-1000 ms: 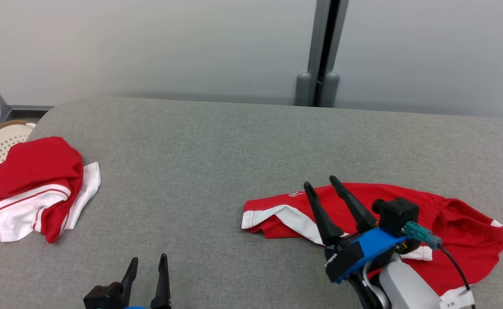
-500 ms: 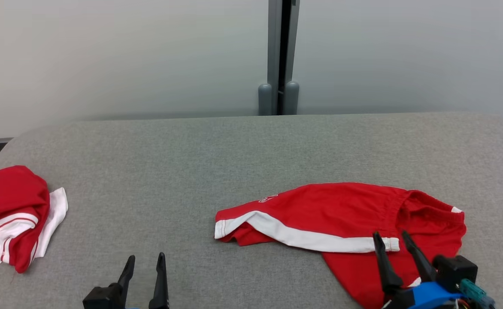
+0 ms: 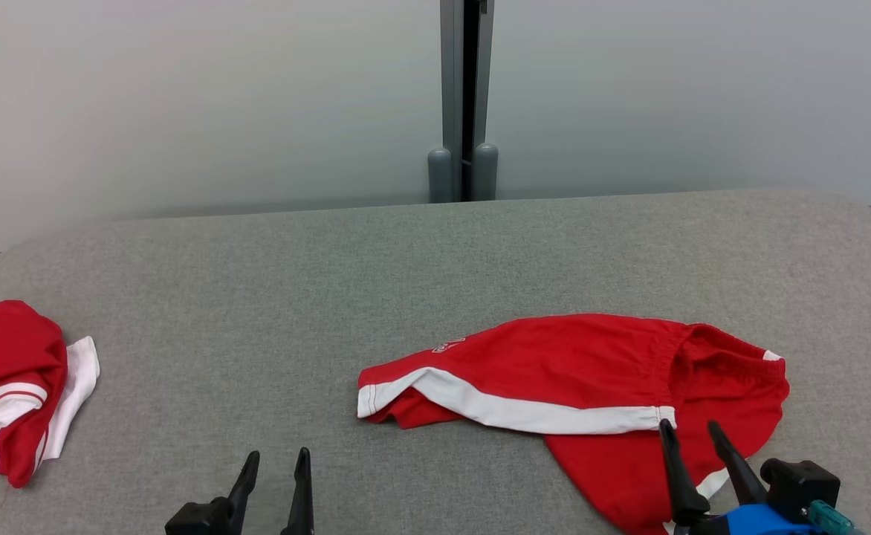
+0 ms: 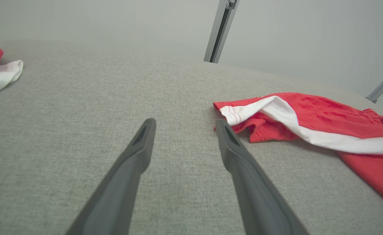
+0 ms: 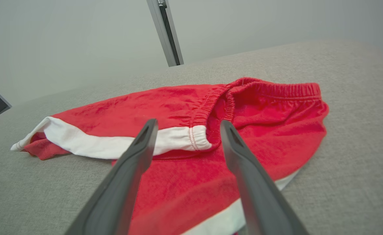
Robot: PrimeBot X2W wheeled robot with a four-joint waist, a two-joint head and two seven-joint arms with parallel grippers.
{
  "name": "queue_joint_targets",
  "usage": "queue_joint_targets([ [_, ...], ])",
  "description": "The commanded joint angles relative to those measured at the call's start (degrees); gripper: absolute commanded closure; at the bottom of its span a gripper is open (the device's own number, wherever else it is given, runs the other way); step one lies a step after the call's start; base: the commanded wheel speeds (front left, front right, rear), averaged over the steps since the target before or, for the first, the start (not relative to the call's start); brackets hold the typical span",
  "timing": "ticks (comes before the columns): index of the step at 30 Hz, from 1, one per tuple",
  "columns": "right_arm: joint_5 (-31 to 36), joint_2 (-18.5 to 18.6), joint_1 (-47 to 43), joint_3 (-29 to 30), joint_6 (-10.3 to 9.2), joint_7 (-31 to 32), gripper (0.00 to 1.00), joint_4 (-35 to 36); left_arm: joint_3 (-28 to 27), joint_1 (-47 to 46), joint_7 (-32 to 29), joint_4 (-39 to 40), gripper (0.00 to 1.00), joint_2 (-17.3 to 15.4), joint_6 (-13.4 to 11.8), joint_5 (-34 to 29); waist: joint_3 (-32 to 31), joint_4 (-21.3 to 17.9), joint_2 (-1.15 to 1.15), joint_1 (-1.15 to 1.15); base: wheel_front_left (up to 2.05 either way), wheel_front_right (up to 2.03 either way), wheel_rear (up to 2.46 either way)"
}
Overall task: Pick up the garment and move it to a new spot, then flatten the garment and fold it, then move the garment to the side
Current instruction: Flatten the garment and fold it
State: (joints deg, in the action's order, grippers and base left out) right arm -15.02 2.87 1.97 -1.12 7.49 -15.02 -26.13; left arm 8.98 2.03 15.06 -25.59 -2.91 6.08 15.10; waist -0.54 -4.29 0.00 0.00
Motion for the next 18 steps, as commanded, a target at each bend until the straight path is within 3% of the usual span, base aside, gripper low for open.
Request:
queue_joint_targets([
  [1,-0.1,0.1,0.9,-0.4,0.0,-0.2,0.0,0.0,0.8,-1.2,0.2,-0.6,0.0,0.0,0.5,2.1,0.4,-0.1,0.0,0.0,0.0,0.0,0.0],
  [13,-0.9,0.1,3.8,-2.8,0.0,-0.2,0.0,1.0,9.8,-10.4,0.2,-6.3,0.0,0.0,1.4,14.2,6.4,-4.1,0.0,0.0,0.0,0.0,0.0],
  [18,-0.6,0.1,4.8,-2.3,0.0,-0.2,0.0,1.5,10.6,-13.8,0.2,-9.5,0.0,-0.7,1.5,16.8,8.7,-5.5,0.0,0.0,0.0,0.0,0.0],
])
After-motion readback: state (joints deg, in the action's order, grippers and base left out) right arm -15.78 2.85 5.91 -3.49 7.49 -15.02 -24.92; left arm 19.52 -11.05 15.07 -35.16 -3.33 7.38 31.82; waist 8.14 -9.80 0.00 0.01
